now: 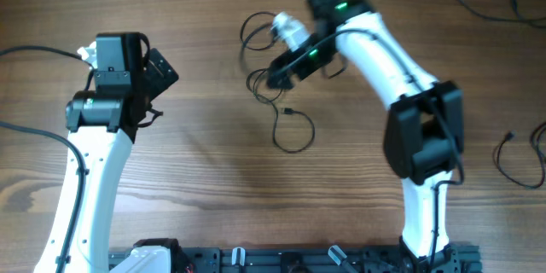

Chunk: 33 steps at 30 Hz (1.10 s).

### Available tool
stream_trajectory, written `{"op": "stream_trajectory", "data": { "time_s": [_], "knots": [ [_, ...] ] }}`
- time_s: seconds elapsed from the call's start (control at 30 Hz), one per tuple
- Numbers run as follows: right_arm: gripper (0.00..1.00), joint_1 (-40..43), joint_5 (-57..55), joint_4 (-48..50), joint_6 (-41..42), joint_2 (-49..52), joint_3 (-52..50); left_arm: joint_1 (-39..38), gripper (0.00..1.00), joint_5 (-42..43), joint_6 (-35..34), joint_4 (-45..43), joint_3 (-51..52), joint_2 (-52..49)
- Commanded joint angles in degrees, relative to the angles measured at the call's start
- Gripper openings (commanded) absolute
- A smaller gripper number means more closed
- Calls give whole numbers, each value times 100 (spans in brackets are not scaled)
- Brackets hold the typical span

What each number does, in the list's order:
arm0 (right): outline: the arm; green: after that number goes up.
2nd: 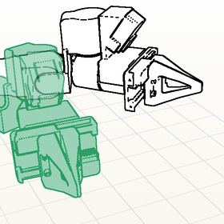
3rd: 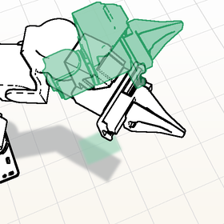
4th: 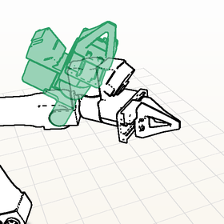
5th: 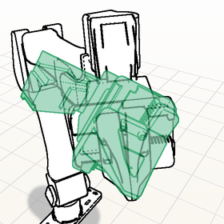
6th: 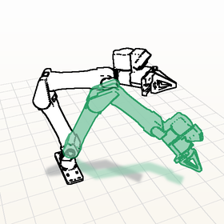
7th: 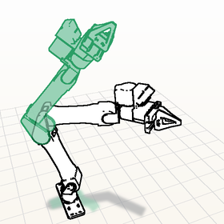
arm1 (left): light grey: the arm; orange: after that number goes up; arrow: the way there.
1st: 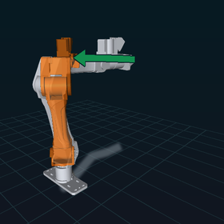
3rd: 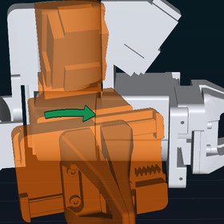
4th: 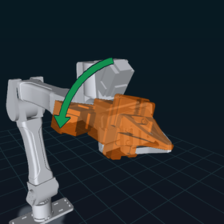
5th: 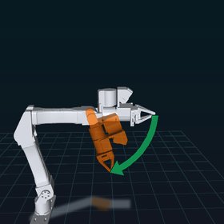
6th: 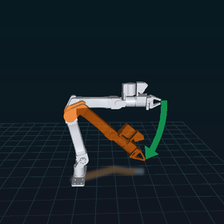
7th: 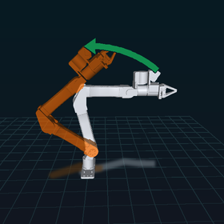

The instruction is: Untangle cables

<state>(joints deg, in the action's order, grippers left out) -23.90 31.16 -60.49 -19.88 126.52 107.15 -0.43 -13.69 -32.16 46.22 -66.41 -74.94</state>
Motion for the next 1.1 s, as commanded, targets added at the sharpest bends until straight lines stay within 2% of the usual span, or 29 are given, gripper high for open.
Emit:
{"op": "stream_trajectory", "data": {
  "time_s": [0.0, 0.1, 0.13, 0.2, 0.27, 0.33, 0.43, 0.63, 0.67, 0.7, 0.73, 0.77, 0.9, 1.07],
  "knots": [
    [99, -640, -1445, 144, -415, 59, -306, 103, 100, -28, 44, -7, -28, 15],
    [96, -1060, -1952, 586, -413, 59, -492, 103, 100, -28, 44, -7, -28, 15],
    [92, -1161, -1947, 868, -411, 59, -590, 103, 100, -28, 44, -7, -28, 15],
    [88, -1255, -1954, 1355, -413, 61, -776, 103, 100, -28, 44, -7, -28, 15],
    [82, -1268, -1943, 1773, -391, 61, -935, 103, 100, -28, 44, -7, -28, 15],
    [70, -1268, -1908, 1974, -391, 63, -1049, 103, 100, -28, 44, -7, -28, 15],
    [62, -1268, -1908, 1976, -393, 66, -1132, 103, 100, -28, 44, -7, -28, 15],
    [61, -1268, -1912, 2885, -389, 68, -1867, 103, 100, -28, 44, -7, -28, 15],
    [55, -1268, -1912, 3010, -374, 68, -1952, 103, 100, -28, 44, -7, -28, 15],
    [43, -1268, -1912, 3073, -271, 68, -1976, 103, 100, -28, 44, -7, -28, 15],
    [19, -1268, -1937, 3121, -168, 68, -1974, 103, 100, -28, 44, -7, -28, 15],
    [4, -1268, -1961, 3123, -28, 50, -1963, 103, 100, -28, 44, -7, -28, 15],
    [4, -1165, -1954, 2905, 767, -450, -1711, 103, 100, -28, 44, -7, -28, 15],
    [4, -638, -1950, 2962, 984, -2500, -1624, 103, 100, -28, 44, -7, -28, 15]
  ]
}}
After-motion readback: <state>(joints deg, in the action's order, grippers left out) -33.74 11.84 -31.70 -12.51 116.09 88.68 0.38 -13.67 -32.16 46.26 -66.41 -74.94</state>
